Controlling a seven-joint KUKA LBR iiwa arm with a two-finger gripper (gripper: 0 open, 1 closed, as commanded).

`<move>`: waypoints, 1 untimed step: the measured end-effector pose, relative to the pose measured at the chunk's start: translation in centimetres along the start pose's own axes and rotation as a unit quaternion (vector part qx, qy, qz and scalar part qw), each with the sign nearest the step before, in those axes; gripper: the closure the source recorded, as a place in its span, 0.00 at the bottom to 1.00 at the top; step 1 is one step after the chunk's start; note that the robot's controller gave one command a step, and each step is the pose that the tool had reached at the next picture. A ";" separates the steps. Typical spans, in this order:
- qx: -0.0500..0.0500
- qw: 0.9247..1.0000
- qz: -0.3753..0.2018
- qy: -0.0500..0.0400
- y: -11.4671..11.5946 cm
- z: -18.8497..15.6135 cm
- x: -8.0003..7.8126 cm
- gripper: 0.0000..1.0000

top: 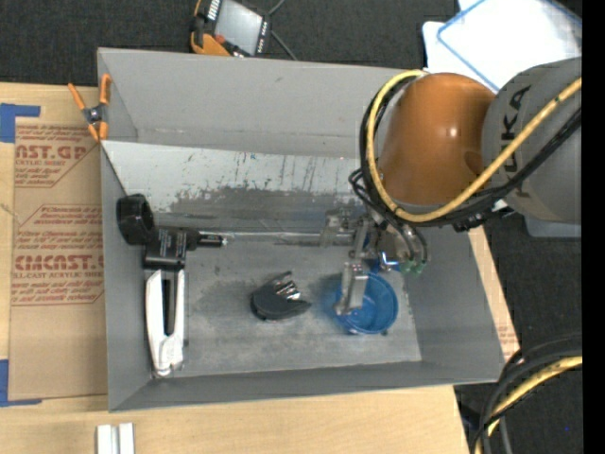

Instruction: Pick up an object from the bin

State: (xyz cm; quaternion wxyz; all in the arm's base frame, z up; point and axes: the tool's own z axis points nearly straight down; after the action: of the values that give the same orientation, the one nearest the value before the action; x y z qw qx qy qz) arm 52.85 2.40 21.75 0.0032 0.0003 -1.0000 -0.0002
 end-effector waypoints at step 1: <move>0.000 1.000 0.000 -0.004 0.0 -0.5 -0.1 0.00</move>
Offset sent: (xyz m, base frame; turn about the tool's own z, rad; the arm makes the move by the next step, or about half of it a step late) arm 0.0221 0.0315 -0.1475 0.0158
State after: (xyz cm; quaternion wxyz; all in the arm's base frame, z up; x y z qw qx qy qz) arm 52.99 2.39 22.21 -0.0009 0.0000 -1.0000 -0.0004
